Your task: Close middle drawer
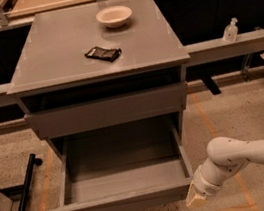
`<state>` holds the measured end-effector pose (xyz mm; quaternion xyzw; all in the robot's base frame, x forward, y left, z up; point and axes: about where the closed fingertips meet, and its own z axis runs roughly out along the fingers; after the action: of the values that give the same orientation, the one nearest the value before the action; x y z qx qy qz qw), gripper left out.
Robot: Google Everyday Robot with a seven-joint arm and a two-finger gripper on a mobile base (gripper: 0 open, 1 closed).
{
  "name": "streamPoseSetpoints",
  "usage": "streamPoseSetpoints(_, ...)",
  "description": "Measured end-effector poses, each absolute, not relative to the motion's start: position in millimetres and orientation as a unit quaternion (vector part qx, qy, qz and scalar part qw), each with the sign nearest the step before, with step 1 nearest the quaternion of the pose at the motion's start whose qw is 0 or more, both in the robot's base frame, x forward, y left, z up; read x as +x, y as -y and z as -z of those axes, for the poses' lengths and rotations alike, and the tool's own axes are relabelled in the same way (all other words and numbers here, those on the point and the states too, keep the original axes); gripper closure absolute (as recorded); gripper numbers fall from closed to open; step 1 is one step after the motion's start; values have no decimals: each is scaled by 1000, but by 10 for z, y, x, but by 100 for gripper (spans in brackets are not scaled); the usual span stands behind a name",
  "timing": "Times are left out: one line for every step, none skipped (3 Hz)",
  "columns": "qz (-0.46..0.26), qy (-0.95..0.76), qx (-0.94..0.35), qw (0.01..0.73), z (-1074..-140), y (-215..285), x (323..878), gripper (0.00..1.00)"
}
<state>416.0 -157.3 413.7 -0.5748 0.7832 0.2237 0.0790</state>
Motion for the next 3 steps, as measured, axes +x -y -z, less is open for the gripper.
streamPoseSetpoints(-215, -775, -584, 108, -4214, 1632, 4512, 100)
streamPoseSetpoints(-207, -769, -589, 139, -4322, 1666, 4780, 100)
streamPoseSetpoints(-208, -768, -589, 141, -4317, 1657, 4783, 100)
